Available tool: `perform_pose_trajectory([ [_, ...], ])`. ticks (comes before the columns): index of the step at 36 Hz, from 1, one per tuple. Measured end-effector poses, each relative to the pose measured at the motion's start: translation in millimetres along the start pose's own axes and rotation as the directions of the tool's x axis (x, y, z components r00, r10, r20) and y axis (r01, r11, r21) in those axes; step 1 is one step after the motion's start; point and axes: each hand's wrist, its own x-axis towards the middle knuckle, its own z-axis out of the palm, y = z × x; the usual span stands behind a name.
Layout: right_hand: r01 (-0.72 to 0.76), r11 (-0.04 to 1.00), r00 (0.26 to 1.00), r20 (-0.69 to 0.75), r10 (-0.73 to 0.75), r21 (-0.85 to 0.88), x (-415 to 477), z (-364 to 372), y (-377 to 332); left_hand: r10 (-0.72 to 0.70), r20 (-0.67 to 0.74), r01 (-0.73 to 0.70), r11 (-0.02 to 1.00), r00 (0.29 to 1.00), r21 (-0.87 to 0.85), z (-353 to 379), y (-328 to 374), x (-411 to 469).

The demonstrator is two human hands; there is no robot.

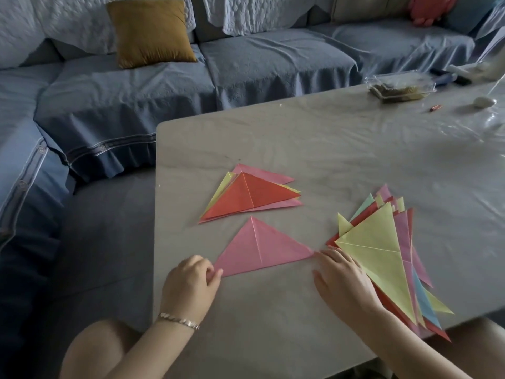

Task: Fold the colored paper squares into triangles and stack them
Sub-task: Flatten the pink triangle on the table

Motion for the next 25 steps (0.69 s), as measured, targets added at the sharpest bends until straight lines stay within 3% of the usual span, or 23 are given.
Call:
perform_pose_trajectory([
  [3,-0.017,0.999,0.998,-0.060,0.019,0.043,2,-12,8,-0.089,0.090,0.088,0.996,0.992,0.022,-2,21,13],
  [5,-0.104,0.993,0.993,-0.059,0.107,0.051,5,-21,18,-0.126,0.160,0.118,0.991,0.979,0.054,1,29,20],
  [10,-0.313,0.944,0.930,0.171,0.327,-0.103,8,-31,46,-0.253,0.294,0.262,0.965,0.922,0.011,4,35,29],
  [14,-0.291,0.948,0.938,0.155,0.310,-0.131,9,-26,57,-0.315,0.320,0.346,0.937,0.894,-0.045,3,30,30],
  [19,-0.259,0.959,0.937,0.211,0.278,-0.111,11,-33,59,-0.381,0.306,0.367,0.924,0.873,0.103,-1,39,32],
  [25,-0.265,0.959,0.937,0.209,0.280,-0.100,11,-42,55,-0.420,0.362,0.410,0.906,0.832,0.109,-2,43,40],
])
